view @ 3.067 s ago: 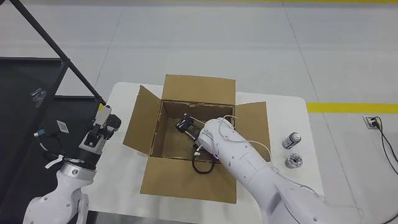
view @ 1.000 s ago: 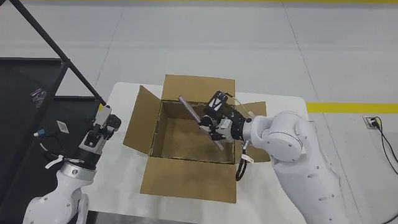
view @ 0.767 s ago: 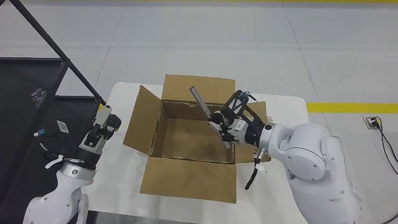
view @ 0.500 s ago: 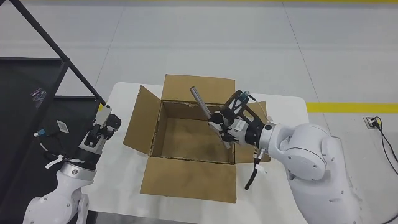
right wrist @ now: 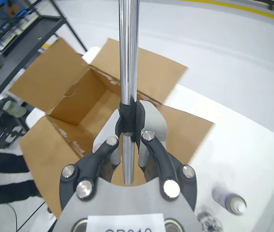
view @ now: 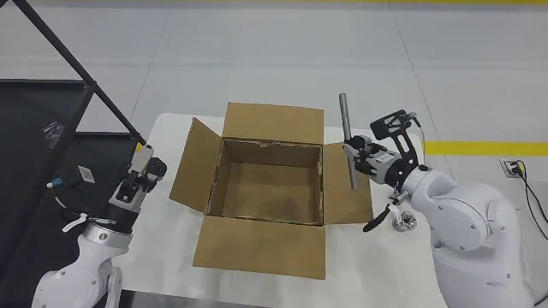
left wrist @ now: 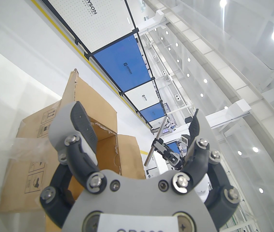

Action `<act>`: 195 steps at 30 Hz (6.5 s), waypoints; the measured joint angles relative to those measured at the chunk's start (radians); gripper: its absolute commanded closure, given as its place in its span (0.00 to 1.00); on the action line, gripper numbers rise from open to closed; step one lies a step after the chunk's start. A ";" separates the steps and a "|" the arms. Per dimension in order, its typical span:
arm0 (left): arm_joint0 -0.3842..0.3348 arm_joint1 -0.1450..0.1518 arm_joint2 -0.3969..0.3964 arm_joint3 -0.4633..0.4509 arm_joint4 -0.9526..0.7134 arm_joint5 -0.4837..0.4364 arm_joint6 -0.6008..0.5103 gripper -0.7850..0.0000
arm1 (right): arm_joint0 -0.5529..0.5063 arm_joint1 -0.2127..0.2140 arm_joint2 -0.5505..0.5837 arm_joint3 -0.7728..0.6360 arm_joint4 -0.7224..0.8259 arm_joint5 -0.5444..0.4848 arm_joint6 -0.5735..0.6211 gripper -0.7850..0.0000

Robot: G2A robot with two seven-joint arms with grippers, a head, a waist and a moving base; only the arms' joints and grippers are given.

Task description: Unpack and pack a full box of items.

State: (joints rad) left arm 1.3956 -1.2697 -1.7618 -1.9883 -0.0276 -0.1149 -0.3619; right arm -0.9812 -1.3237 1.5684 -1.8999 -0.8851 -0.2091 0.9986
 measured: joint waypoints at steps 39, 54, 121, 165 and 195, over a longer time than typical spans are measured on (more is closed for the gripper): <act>0.000 0.000 0.000 0.000 0.000 0.000 0.000 0.00 | 0.072 0.131 0.223 0.697 -0.146 -0.039 0.198 1.00; 0.000 0.000 0.000 0.000 0.000 0.000 0.000 0.00 | 0.116 0.142 0.137 0.786 -0.129 0.006 0.165 1.00; 0.014 0.001 -0.004 -0.007 -0.010 -0.014 0.005 0.00 | -0.028 0.207 0.208 0.308 0.565 -0.015 0.022 0.00; 0.073 0.006 -0.081 -0.017 -0.028 -0.014 0.079 0.00 | 0.294 0.199 -0.320 0.526 0.625 0.106 0.174 0.00; 0.073 0.006 -0.081 -0.017 -0.028 -0.014 0.079 0.00 | -0.090 0.331 0.137 0.181 0.123 0.219 0.198 0.00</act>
State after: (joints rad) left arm 1.4687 -1.2638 -1.8430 -2.0057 -0.0556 -0.1290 -0.2834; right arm -1.0710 -0.9927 1.7050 -1.7193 -0.7624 0.0094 1.1968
